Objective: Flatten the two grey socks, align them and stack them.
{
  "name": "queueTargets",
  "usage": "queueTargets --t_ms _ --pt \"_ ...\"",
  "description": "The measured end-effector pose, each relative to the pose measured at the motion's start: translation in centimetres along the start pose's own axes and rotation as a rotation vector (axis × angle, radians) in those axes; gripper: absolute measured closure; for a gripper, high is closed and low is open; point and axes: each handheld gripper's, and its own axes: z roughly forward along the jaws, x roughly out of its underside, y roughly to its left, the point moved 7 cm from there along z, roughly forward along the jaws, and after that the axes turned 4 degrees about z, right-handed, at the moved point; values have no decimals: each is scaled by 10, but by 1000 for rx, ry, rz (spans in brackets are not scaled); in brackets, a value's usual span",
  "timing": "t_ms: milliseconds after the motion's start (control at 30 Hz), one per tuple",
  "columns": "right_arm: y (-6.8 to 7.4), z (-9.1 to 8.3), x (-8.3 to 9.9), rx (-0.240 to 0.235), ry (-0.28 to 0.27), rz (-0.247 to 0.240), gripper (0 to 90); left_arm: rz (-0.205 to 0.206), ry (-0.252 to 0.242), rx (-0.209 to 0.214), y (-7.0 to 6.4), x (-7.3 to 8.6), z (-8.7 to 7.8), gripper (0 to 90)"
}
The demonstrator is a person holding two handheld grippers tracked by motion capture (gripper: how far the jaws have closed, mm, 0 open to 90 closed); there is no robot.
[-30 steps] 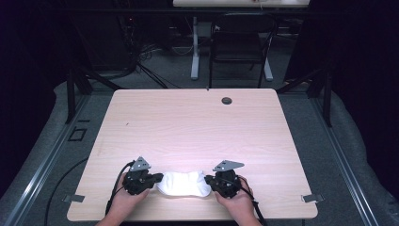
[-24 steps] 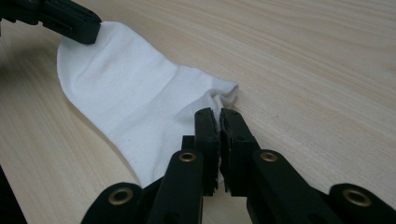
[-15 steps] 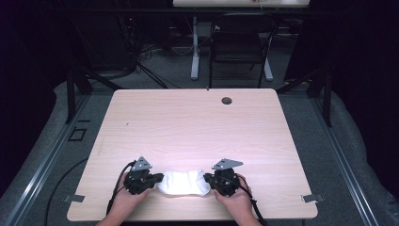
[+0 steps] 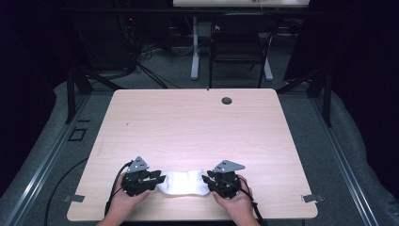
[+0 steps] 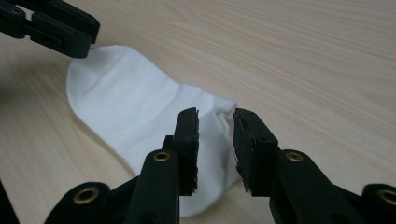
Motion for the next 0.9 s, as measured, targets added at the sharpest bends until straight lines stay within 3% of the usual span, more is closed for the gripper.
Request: queueTargets --t_ms 133,267,367,600,900 --pt "12 9 1 -31 15 -45 676 8 22 4 -4 3 5 623" --pt "11 18 8 -28 51 -71 648 20 34 0 -6 6 8 595" --pt "10 20 10 -32 57 -57 623 30 41 0 -6 7 8 582" --pt "6 22 15 -17 87 -74 610 29 66 0 -6 14 13 564" --pt "-1 23 21 -14 106 -43 622 38 91 -1 -7 19 18 570"
